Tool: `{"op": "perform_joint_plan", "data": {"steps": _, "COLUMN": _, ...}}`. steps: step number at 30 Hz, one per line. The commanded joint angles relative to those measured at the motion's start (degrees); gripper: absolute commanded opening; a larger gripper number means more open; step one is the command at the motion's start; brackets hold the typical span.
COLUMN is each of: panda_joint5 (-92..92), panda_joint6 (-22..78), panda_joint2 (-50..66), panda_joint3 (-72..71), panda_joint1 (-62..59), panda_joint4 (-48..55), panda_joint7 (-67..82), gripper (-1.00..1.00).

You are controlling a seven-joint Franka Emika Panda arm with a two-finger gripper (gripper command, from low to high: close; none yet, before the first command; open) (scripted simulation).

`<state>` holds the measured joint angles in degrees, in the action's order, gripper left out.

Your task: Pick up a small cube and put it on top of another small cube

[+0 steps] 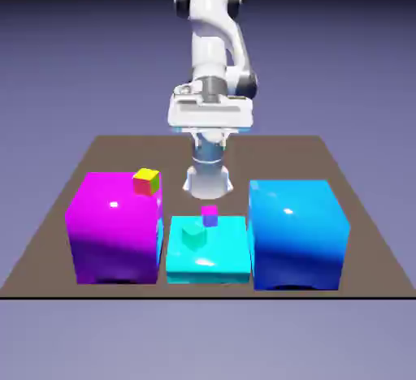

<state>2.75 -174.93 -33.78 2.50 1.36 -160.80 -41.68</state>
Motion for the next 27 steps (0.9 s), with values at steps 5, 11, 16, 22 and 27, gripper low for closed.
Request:
{"op": "perform_joint_plan", "data": {"steps": 5, "panda_joint5": 11.41, "panda_joint6": -3.83, "panda_joint2": -4.65, "panda_joint3": 10.39, "panda_joint1": 2.79, "panda_joint4": 0.82, "panda_joint7": 3.22, "gripper": 0.00}}
{"op": "perform_joint_plan", "data": {"steps": 11, "panda_joint5": 25.09, "panda_joint6": -8.42, "panda_joint2": -10.24, "panda_joint3": 22.84, "panda_joint1": 6.15, "panda_joint4": 1.79, "panda_joint7": 7.08, "gripper": 0.00}}
{"op": "perform_joint_plan", "data": {"steps": 16, "panda_joint5": 36.49, "panda_joint6": -12.25, "panda_joint2": -14.89, "panda_joint3": 33.23, "panda_joint1": 8.94, "panda_joint4": 2.61, "panda_joint7": 10.30, "gripper": 0.00}}
{"op": "perform_joint_plan", "data": {"steps": 22, "panda_joint5": 50.18, "panda_joint6": -16.84, "panda_joint2": -20.48, "panda_joint3": 45.69, "panda_joint1": 12.29, "panda_joint4": 3.59, "panda_joint7": 14.16, "gripper": 0.00}}
{"op": "perform_joint_plan", "data": {"steps": 27, "panda_joint5": 61.58, "panda_joint6": -20.66, "panda_joint2": -25.13, "panda_joint3": 56.07, "panda_joint1": 15.09, "panda_joint4": 4.40, "panda_joint7": 17.38, "gripper": 0.00}}
